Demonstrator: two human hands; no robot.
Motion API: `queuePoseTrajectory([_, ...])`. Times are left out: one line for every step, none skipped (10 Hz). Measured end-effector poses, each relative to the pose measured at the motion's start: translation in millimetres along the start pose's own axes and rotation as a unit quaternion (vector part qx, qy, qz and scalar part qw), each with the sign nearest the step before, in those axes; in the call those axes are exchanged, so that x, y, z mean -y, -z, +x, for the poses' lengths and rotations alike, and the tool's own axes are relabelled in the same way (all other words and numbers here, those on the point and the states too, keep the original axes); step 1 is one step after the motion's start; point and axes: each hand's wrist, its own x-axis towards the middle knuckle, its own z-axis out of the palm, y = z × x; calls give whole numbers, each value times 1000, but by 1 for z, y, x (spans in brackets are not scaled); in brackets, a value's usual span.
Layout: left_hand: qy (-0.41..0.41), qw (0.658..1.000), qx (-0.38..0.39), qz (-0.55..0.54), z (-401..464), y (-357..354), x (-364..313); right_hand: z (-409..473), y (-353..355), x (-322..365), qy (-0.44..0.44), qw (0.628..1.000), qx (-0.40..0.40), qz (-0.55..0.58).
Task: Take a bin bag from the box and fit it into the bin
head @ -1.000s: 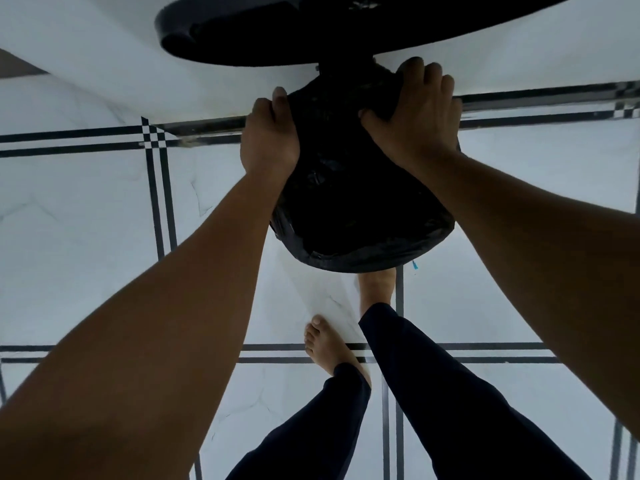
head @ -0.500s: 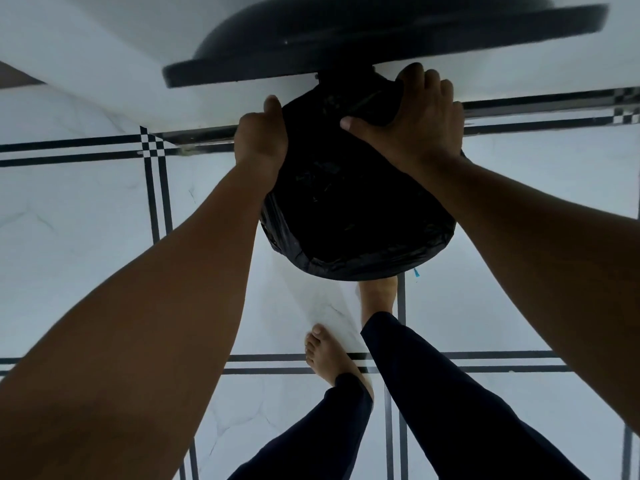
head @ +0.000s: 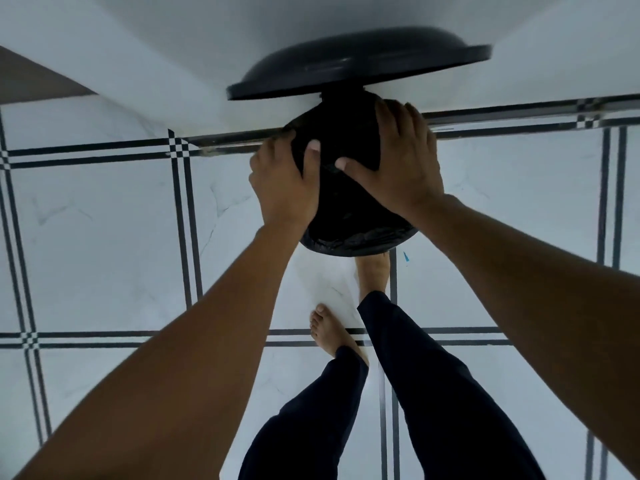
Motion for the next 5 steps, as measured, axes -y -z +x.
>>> queuePoseTrajectory([-54, 998, 18, 1, -33, 31, -19, -23, 32, 18, 33, 999, -1, 9])
queuePoseTrajectory([-77, 997, 12, -13, -51, 65, -36, -40, 64, 33, 48, 999, 3, 14])
queuePoseTrajectory([-92, 996, 1, -20, -61, 99, -53, -54, 96, 46, 50, 999, -4, 21])
queuePoseTrajectory([-133, 989, -34, -49, -63, 127, -66, -63, 121, 56, 70, 996, -43, 45])
queuePoseTrajectory([-175, 980, -91, -31, -55, 144, -78, -64, 143, 65, 72, 991, -110, 24])
